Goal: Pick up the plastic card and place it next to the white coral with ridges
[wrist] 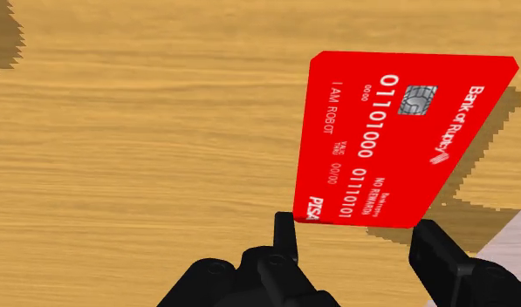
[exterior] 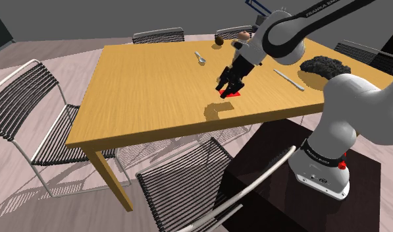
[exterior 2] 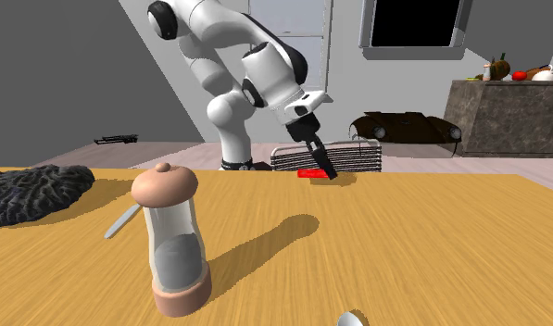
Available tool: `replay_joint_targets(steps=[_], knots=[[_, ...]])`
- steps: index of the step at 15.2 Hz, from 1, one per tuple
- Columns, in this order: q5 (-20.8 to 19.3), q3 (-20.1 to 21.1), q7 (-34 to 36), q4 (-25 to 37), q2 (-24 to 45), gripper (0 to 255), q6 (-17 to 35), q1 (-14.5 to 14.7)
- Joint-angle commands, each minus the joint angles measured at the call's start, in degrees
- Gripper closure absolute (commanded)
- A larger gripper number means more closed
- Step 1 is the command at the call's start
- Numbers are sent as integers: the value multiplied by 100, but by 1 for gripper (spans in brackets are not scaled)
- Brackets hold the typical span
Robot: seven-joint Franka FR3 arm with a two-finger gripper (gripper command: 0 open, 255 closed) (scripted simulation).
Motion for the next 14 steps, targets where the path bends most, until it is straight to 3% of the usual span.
replay_joint_targets(steps=[1,14], knots=[[-93,166,134,69,-102,255,-203,-164],[-446,915,830,588,-687,255,-1363,-755]])
